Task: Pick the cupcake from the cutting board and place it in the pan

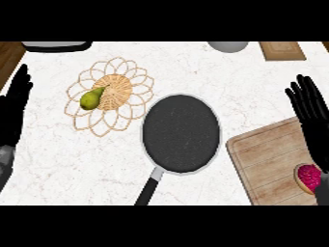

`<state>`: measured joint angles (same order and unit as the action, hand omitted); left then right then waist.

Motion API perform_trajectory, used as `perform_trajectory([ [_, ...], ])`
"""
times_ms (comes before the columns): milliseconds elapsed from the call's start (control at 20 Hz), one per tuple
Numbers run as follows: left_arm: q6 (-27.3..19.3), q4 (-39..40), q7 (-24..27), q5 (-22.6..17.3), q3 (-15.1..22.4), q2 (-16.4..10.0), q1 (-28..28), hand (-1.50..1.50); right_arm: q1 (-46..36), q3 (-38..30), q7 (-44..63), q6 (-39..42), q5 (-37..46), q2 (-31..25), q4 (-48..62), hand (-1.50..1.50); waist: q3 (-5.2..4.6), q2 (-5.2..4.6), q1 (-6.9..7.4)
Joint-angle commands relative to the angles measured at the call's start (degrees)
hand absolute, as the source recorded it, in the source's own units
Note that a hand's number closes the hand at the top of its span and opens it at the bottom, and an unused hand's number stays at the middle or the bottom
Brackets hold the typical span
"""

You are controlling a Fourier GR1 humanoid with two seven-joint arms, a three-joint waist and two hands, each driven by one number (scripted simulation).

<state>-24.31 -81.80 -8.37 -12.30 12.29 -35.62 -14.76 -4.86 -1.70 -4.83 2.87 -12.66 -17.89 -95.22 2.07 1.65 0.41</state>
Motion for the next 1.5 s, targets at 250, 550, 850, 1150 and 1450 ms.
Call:
perform_trajectory([
  [250, 2.54, -4.13, 3.12, 3.17, 5.71, 2.12, 10.53, 0.00, -0.74, -15.25, 8.73, -0.66, -11.33, -5.54, 4.11, -1.50, -2.06, -1.51, -0.54],
  [550, 2.53, -6.55, 3.40, 1.59, 6.86, 3.39, 16.10, 0.00, 17.64, -21.03, 17.50, -11.56, -0.72, -9.34, 3.82, -1.50, -2.16, -1.05, -2.30],
  [850, 3.77, -7.50, 4.67, 2.56, 8.00, 4.26, 17.07, 0.00, 24.22, -19.11, 20.30, -1.01, 7.76, -23.27, -1.23, -1.50, -2.14, -1.53, -0.89],
  [1150, 6.06, -7.70, 5.61, 1.79, 6.19, 3.63, 17.51, 0.00, 23.03, -18.12, 29.93, 11.24, 2.42, -31.26, -8.62, -1.50, -2.17, -1.59, -0.24],
  [1450, 5.78, -6.08, 1.58, 3.94, 5.86, 5.37, 13.41, 0.00, 16.41, -13.80, 38.36, 18.35, -2.79, -33.50, -10.63, -1.50, -2.10, -1.75, -0.13],
])
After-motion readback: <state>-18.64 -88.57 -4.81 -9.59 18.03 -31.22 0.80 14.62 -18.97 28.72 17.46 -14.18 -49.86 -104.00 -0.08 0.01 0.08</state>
